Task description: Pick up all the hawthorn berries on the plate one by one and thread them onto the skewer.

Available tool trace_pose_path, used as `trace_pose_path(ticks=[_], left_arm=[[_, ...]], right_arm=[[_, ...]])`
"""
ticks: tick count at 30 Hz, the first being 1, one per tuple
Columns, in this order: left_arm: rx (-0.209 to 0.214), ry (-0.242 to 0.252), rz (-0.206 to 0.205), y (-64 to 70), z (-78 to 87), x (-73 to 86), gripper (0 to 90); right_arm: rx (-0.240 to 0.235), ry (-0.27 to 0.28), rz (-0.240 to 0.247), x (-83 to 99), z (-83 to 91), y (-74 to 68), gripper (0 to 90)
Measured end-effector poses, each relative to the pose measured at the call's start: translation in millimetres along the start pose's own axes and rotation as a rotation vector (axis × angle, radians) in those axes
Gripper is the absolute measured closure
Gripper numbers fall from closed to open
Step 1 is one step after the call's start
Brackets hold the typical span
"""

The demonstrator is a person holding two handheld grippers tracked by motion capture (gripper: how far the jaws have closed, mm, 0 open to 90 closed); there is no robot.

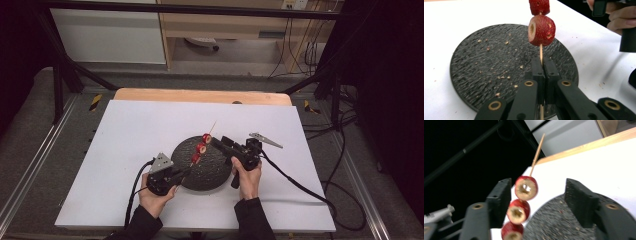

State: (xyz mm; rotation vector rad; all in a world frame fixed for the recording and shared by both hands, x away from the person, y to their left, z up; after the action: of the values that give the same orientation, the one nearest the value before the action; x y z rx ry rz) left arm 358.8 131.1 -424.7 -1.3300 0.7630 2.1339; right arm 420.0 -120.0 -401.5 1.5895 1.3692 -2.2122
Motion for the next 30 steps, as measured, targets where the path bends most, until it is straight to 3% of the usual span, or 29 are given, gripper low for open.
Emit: trace_pose_path(ticks=[3, 6, 9, 11, 20, 25, 30], left_arm=[[0.003, -0.014, -0.004, -3.1, 3.2, 0.9, 88.9], [0.003, -0.026, -0.013, -6.6, 6.5, 1.1, 88.8], [0.002, -0.041, -0.023, -9.5, 9.0, 1.1, 88.8], [0.005, -0.051, -0.030, -10.8, 10.5, 0.5, 88.8], [0.017, -0.094, -0.045, -14.9, 15.7, -5.2, 88.7], [0.019, -0.121, -0.062, -16.3, 16.5, -12.6, 88.6], [0.017, -0.150, -0.074, -17.7, 14.4, -19.4, 88.6]], right_arm=[[0.019, -0.073, 0.057, -1.5, 3.9, 3.4, 20.0], [0.035, -0.125, 0.129, -2.5, 10.9, 8.6, 15.9], [0.057, -0.176, 0.169, -3.5, 18.3, 15.8, 8.6], [0.088, -0.203, 0.222, -4.2, 23.8, 20.4, 7.2], [0.127, -0.373, 0.360, 5.1, 46.8, 39.6, 1.2], [0.136, -0.432, 0.400, 14.1, 59.1, 50.1, 1.1], [0.148, -0.462, 0.408, 21.2, 76.1, 62.8, 0.6]])
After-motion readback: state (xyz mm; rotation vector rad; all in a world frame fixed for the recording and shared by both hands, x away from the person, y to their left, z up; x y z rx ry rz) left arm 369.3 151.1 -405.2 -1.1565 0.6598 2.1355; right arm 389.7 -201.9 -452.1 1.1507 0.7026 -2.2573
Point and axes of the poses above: each handheld gripper's, and its own axes: z roughly backward along the jaws, x roughly out of its underside, y roughly to its right, the point moved 2 cm from there along -z, roughly forward along the jaws, and after that the axes turned 7 degrees about y, right-handed, at the moved point
